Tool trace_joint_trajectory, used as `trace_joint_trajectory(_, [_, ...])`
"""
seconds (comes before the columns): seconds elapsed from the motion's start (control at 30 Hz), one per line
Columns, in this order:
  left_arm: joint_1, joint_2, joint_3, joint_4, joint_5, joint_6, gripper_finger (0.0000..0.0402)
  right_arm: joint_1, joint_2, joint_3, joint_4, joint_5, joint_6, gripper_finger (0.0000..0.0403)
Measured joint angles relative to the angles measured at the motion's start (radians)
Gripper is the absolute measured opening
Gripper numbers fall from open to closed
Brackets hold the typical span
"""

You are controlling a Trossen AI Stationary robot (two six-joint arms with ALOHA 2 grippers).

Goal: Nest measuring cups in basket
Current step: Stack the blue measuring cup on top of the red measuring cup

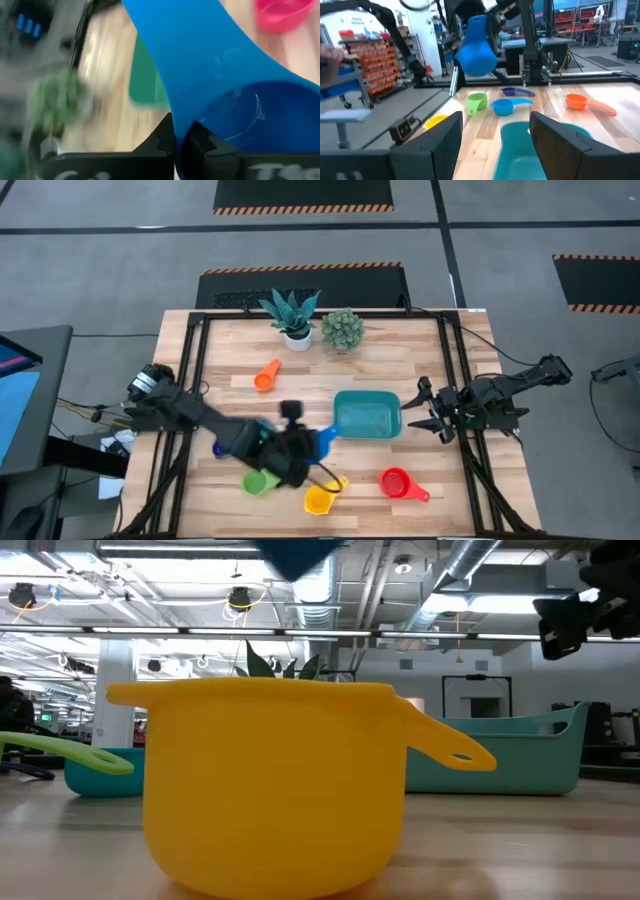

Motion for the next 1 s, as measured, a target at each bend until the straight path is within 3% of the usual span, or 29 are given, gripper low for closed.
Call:
trace_joint_trajectory(0.13, [0.088,0.014,0.000,0.151,0.155,0.286,0.0000,0.000,0.000,0.000,0.000,-0.001,0.001,0.0255])
trace_joint_trajectory(0.3, [0.175,0.083,-0.001,0.297,0.310,0.497,0.0000,0.000,-0.001,0.000,0.006,-0.002,0.001,0.0255])
trace_joint_trajectory(0.53, [0.230,0.194,0.002,0.631,0.508,0.767,0.0000,0.000,0.002,0.000,0.003,-0.003,0.002,0.0255])
trace_joint_trajectory(0.63, [0.236,0.235,0.007,0.701,0.547,0.803,0.0000,0.000,0.002,0.000,-0.004,-0.003,0.003,0.0255])
trace_joint_trajectory(1.0, [0.196,0.341,0.048,0.565,0.567,0.678,0.0000,0.000,0.001,0.001,-0.075,-0.006,0.047,0.0255])
